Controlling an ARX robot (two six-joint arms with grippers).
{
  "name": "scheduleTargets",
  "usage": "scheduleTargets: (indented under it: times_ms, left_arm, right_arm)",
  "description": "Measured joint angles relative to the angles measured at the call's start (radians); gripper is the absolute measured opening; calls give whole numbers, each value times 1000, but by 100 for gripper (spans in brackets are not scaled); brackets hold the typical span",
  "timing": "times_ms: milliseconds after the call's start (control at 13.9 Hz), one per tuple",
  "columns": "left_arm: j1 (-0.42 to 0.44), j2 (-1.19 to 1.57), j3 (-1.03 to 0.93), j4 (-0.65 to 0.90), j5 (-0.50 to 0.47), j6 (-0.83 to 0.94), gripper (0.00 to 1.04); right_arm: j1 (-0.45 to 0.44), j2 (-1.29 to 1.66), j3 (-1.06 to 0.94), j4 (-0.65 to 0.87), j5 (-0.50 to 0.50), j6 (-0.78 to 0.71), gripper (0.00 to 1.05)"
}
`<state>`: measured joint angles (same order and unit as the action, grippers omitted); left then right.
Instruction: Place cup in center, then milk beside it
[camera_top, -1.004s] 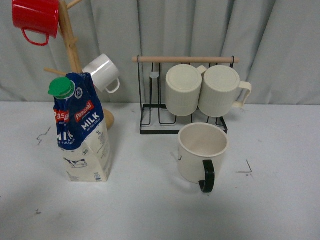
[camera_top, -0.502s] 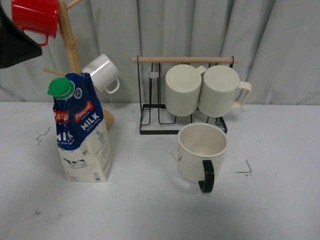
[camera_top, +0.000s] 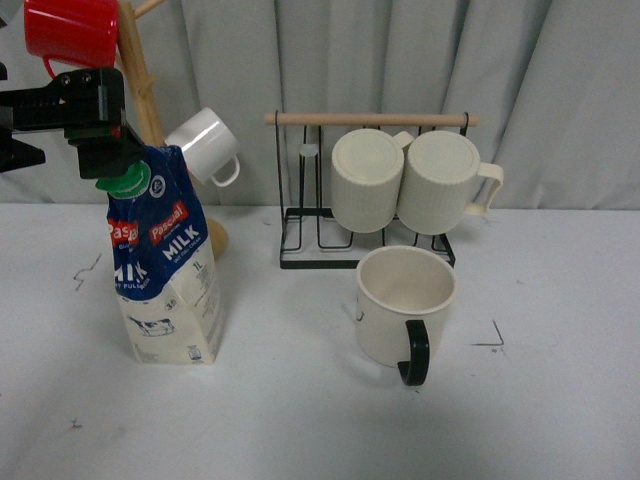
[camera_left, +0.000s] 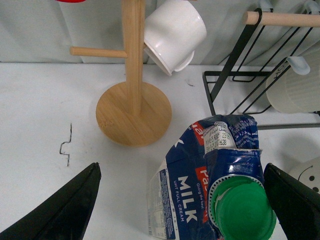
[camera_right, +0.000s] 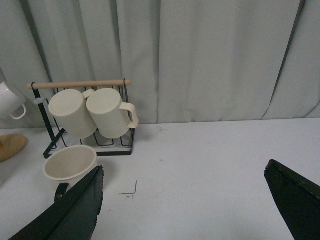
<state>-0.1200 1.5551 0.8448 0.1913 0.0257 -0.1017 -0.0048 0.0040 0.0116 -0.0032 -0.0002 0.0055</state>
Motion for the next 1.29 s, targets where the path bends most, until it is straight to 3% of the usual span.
scheduleTargets:
  times_ms: [502, 574, 645, 1076, 1291]
  left_arm:
    - [-79, 156, -45, 106, -23, -52, 98]
    - [-90, 179, -47, 111, -46, -68, 84]
    - [-93, 181, -47, 108, -56, -75, 50]
    - [-101, 182, -43, 100, -72, -73, 6]
    - [-114, 182, -25, 74, -87, -72, 2]
  right_arm:
    - [0, 0, 0, 0, 0, 0, 98]
    - [0, 0, 0, 0, 0, 0, 98]
    - [0, 0, 0, 0, 0, 0, 98]
    - [0, 0, 0, 0, 0, 0, 98]
    - [0, 0, 0, 0, 0, 0, 98]
